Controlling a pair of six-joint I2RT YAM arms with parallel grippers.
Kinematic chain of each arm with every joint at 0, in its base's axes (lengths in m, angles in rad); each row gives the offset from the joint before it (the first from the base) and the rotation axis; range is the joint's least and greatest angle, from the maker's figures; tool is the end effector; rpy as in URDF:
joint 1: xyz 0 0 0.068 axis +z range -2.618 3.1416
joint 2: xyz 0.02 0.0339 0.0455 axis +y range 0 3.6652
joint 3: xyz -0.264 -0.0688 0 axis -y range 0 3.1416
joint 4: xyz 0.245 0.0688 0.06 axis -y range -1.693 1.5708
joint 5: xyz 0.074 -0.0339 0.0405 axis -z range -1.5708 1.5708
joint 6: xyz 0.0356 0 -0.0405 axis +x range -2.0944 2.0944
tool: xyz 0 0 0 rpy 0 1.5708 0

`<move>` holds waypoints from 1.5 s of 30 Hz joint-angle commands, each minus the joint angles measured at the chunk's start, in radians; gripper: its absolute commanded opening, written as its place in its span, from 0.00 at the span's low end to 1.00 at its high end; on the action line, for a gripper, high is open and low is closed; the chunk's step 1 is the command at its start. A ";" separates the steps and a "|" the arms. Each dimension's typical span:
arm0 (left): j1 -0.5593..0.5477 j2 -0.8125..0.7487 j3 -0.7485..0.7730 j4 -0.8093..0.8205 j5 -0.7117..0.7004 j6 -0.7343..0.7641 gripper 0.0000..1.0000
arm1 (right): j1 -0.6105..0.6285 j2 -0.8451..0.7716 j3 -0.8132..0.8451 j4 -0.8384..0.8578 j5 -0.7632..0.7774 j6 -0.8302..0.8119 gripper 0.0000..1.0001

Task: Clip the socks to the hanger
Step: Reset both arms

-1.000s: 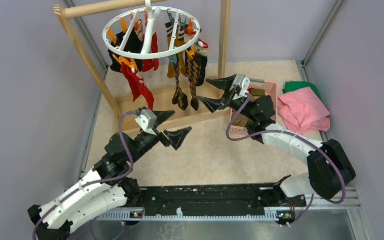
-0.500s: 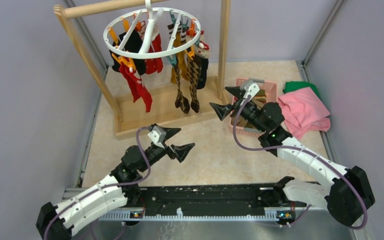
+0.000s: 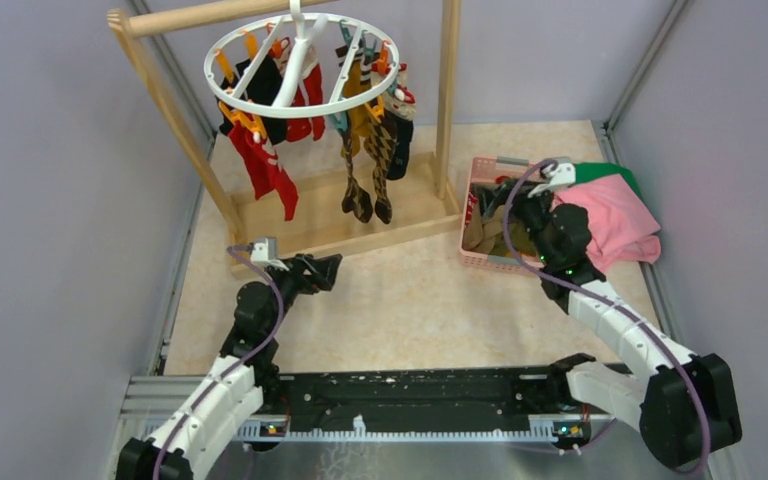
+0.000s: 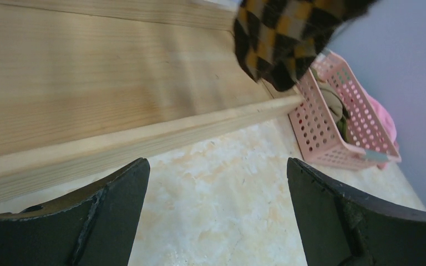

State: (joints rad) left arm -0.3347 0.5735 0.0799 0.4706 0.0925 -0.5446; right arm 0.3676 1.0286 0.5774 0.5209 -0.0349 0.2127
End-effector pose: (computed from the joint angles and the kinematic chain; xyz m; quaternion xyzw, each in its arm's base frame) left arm 0.1423 -0.0530 0.1910 -0.0427 0.7139 -0.3271 0.6177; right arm 0.2233 0.0873 0.2944 -0.0655 0.6789 0.2206 0.6972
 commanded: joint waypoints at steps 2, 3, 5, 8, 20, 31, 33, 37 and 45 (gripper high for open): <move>0.108 -0.020 0.071 -0.050 0.003 -0.121 0.99 | -0.079 0.028 0.047 -0.090 0.235 0.240 0.99; 0.119 -0.028 0.090 -0.083 -0.007 -0.118 0.99 | -0.081 0.033 0.064 -0.127 0.323 0.271 0.99; 0.138 -0.036 0.123 -0.158 -0.034 -0.113 0.99 | -0.081 0.041 0.110 -0.214 0.456 0.325 0.99; 0.167 -0.036 0.141 -0.197 -0.038 -0.120 0.99 | -0.092 0.048 0.186 -0.343 0.549 0.391 0.99; 0.368 0.093 0.536 -0.459 0.159 0.124 0.99 | -0.096 -0.039 0.365 -0.555 0.649 0.467 0.99; 0.370 0.017 0.519 -0.643 -0.016 0.304 0.99 | -0.060 0.028 0.368 -0.529 0.697 0.439 0.99; 0.378 0.023 0.511 -0.644 -0.015 0.300 0.99 | -0.044 0.035 0.362 -0.528 0.720 0.416 0.99; 0.421 0.048 0.519 -0.626 0.006 0.270 0.99 | -0.035 0.044 0.345 -0.487 0.742 0.395 0.99; 0.564 0.094 0.486 -0.546 0.182 0.132 0.99 | -0.033 0.050 0.329 -0.465 0.744 0.390 0.99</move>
State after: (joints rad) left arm 0.1833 0.6426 0.5804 -0.1642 0.1711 -0.3359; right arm 0.3264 1.0763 0.9100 0.0086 0.6964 0.6205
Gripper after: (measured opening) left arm 0.987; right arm 0.985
